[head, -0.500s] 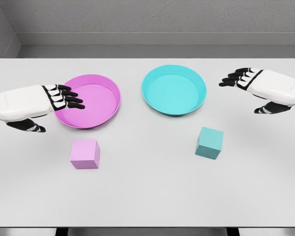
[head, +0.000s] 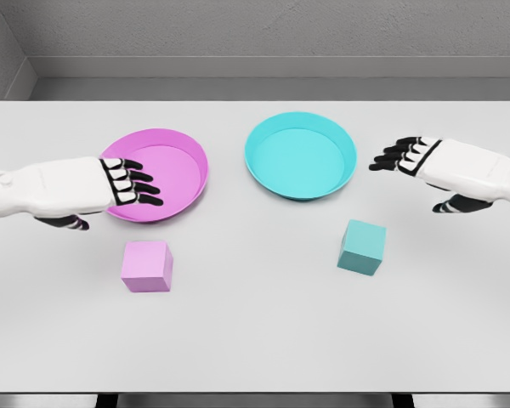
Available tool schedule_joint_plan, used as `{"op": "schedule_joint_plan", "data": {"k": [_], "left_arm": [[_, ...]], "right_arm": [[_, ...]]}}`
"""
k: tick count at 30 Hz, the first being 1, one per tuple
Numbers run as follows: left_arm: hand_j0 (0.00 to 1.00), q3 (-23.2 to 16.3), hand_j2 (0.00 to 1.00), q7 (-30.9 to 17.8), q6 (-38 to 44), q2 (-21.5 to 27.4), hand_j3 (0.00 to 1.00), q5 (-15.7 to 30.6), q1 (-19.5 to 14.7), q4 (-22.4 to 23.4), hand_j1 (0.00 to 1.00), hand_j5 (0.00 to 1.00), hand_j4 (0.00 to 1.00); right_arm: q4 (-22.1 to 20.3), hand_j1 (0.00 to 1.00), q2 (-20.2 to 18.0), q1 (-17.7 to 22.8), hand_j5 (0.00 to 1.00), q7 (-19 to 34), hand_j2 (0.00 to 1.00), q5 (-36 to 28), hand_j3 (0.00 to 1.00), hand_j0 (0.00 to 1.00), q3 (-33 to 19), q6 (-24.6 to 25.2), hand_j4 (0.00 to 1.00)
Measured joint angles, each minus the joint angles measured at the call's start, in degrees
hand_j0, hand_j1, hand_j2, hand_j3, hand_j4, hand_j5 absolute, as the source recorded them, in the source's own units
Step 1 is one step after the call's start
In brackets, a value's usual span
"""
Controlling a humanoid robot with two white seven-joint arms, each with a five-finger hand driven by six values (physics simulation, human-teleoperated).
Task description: Place the blocks in the corresponding plates according to their colors
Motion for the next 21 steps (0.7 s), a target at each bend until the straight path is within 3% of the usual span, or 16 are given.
{"op": "schedule_joint_plan", "data": {"k": [10, 21], "left_arm": [[1.0, -1.72, 1.0, -4.57, -0.01, -4.93, 1.0, -1.45, 0.18, -0.2, 1.0, 1.0, 1.0], [1.0, -2.73, 1.0, -5.8, -0.02, -5.77, 1.0, -1.94, 0.7, -0.2, 1.0, 1.0, 1.0]], "right_arm": [[-1.94, 1.0, -0.27, -1.05, 1.0, 0.62, 1.0, 5.89, 1.0, 1.0, 3.27, 0.03, 1.0], [-3.5, 1.0, -0.22, -5.89, 1.0, 0.64, 1.0, 9.43, 1.0, 1.0, 14.67, 0.03, 1.0]]}}
